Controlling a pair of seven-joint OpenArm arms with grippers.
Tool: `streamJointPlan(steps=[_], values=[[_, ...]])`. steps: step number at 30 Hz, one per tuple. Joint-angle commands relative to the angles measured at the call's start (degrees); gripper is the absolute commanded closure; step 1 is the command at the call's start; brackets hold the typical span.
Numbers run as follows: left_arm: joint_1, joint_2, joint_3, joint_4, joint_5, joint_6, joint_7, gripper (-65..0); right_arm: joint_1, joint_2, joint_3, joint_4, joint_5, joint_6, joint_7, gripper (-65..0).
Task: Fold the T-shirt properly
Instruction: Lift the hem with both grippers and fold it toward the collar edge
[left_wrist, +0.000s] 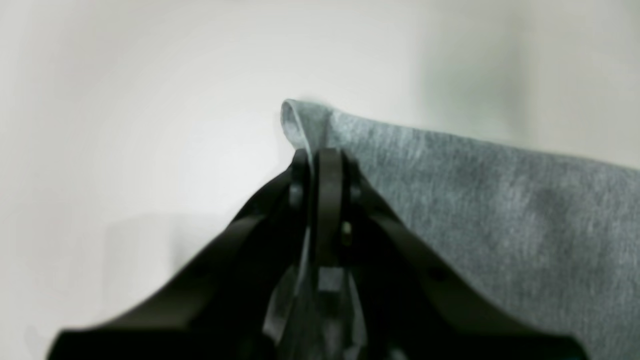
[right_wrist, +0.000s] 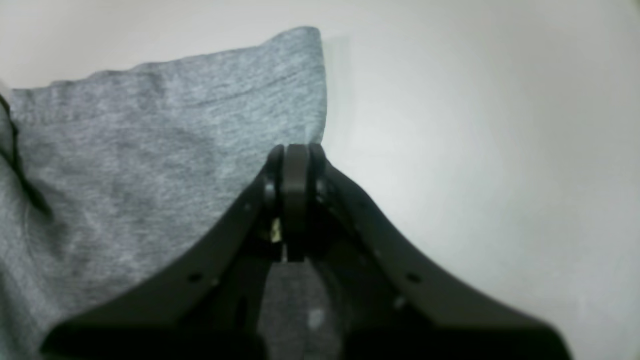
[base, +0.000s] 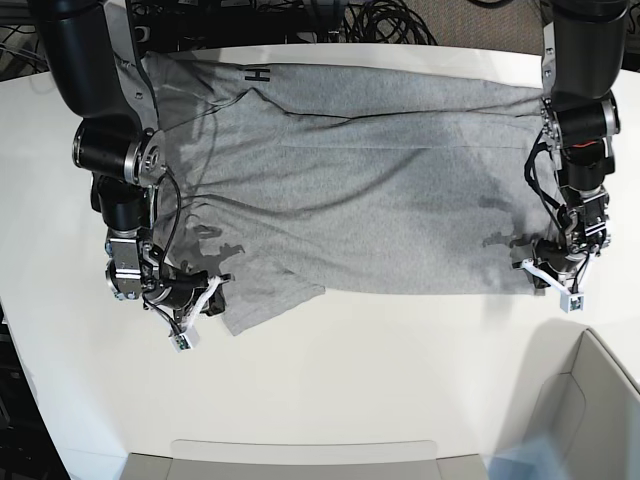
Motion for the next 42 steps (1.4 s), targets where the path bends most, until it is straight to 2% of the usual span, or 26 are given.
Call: streamJointPlan(steps=[1,13,19,21,22,24,25,28,33,36,38,42], values=[[-1.1,-0.7,-0.1,0.3,0.5,-0.2,1.9,0.0,1.0,-0.2,-0.1,0.5,-2.8,-0.5,-3.9,0.0],[-0.6,-0.8,-0.1,5.7,0.5,-0.1,2.6,0.0,1.0,-2.7,-0.1,14.6,-2.7,-0.5,-4.6,0.0],[-0.6,-0.8,-0.3,5.8,0.5,-0.4,2.6,0.0,-0.1,-4.2,-0.2,24.7,0.3,-0.1,-11.9,0.0],[-0.6,-0.9,-2.8,5.8,0.5,-0.5,2.6,0.0,-1.4,-4.4,-0.6,28.9,1.3,-0.1,-14.5,0.0],[-0.6,-0.9,-5.0,5.8,0.5,-0.6,2.6,0.0,-2.0,-4.6,-0.7,30.9,1.4,0.4,-15.5,0.0],[0.9,-0.9,-7.6,5.9,0.6,-1.2,2.6,0.0,-3.6,-5.7,-1.5,34.5,1.5,3.6,-17.6,0.0],[1.5,-0.9,-8.3,7.0,0.7,-2.7,2.7,0.0,-4.4,-5.9,-1.5,36.8,1.5,4.6,-18.8,0.0],[4.5,-0.9,-8.5,13.3,0.7,-4.8,5.9,0.0,-7.3,-6.1,-1.7,43.2,2.6,5.6,-22.3,0.0],[12.5,-0.5,-8.9,28.9,0.5,-4.7,11.7,0.0,-12.9,-6.6,-1.8,53.6,3.5,6.1,-26.0,0.0],[17.8,-0.3,-13.3,37.8,0.5,-4.7,14.6,0.0,-16.1,-6.9,-1.9,59.0,3.6,7.4,-29.0,0.0],[20.0,0.0,-15.2,41.8,0.5,-4.7,16.7,0.0,-18.2,-6.9,-1.5,62.6,3.6,9.0,-30.8,0.0],[24.9,0.7,-16.6,48.5,0.6,-4.9,18.6,0.0,-22.2,-7.1,-1.4,69.1,3.6,9.0,-33.2,0.0]])
